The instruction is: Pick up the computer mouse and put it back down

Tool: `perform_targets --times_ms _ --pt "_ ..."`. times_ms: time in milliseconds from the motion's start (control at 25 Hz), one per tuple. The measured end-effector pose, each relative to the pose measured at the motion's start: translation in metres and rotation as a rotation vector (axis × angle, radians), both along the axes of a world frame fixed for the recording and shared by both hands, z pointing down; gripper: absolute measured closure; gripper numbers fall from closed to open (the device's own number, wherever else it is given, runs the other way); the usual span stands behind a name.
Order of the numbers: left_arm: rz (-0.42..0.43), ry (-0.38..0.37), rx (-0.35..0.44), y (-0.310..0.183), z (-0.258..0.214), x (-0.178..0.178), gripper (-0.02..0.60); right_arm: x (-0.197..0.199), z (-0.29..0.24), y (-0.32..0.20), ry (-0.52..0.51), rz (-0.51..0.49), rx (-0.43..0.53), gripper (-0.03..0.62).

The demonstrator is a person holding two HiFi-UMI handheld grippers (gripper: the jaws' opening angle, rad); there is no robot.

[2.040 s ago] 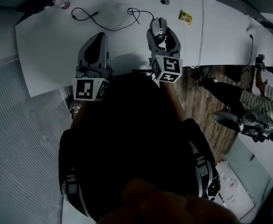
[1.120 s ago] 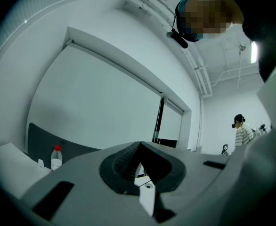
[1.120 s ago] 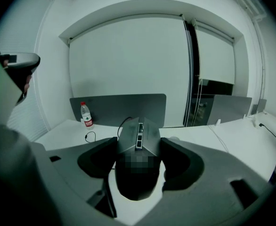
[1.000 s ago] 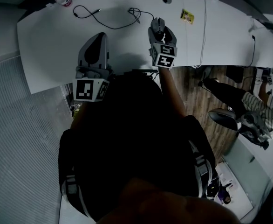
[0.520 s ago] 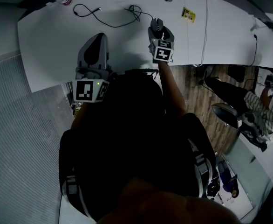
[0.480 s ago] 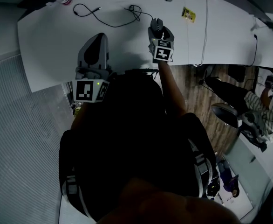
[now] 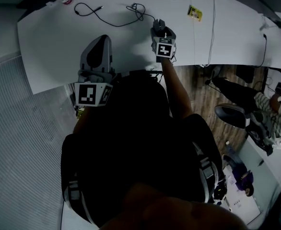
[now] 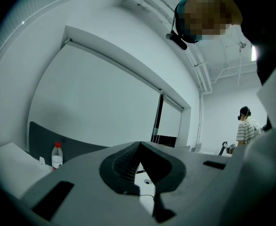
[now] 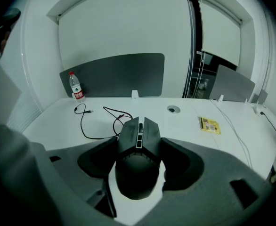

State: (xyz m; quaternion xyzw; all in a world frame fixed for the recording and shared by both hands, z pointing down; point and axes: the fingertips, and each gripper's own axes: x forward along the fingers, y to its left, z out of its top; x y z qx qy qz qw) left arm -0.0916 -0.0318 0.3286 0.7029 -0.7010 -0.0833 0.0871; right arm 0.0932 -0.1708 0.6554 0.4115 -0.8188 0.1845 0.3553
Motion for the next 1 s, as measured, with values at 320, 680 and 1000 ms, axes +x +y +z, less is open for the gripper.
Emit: perform_targets --times_ms 320,680,1000 --pt "0.000 -0.005 -0.017 -0.002 0.006 0.006 0.580 0.010 0.037 0.002 0.037 0.002 -0.060 0.309" --pt "0.003 -0.006 -0.027 -0.006 0.012 0.008 0.580 0.013 0.068 0.007 0.068 0.005 -0.116 0.309" --pt "-0.006 -0.015 -0.033 -0.008 0.013 0.005 0.579 0.015 0.084 0.011 0.087 0.008 -0.158 0.309"
